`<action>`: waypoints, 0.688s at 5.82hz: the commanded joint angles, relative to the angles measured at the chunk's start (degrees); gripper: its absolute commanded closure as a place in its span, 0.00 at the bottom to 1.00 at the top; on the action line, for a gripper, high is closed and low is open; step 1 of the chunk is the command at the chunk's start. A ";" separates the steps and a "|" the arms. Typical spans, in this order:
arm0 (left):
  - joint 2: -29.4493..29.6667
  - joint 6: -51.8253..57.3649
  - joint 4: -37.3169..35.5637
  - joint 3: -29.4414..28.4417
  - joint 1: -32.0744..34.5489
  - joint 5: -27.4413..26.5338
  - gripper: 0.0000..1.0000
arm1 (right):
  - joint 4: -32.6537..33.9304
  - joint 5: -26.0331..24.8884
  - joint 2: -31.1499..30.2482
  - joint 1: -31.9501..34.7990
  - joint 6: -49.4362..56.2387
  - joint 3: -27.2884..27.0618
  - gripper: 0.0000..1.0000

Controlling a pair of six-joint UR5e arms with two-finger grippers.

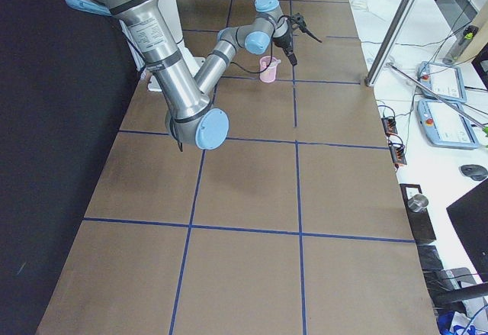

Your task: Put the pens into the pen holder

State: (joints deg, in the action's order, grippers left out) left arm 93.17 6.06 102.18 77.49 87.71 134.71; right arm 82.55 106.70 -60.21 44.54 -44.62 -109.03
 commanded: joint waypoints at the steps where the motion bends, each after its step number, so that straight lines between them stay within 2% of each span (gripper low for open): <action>1: 0.34 0.00 -0.06 -0.06 0.00 0.02 0.00 | 2.62 16.79 -13.54 13.48 12.54 -3.20 0.00; 2: 0.34 0.00 -0.32 -0.06 0.00 0.03 0.00 | 3.49 20.44 -20.14 20.26 22.20 -2.51 0.00; 3: 0.34 0.00 -0.58 -0.15 0.00 0.03 0.00 | 7.76 22.74 -22.64 24.76 30.13 -1.11 0.00; 4: 0.34 0.09 -0.76 -0.15 0.00 0.11 0.00 | 10.24 23.02 -24.15 31.07 42.48 3.34 0.00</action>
State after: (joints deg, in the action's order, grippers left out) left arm 93.51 6.09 101.62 77.37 87.71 134.76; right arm 90.08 128.60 -82.20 69.72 -13.10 -109.06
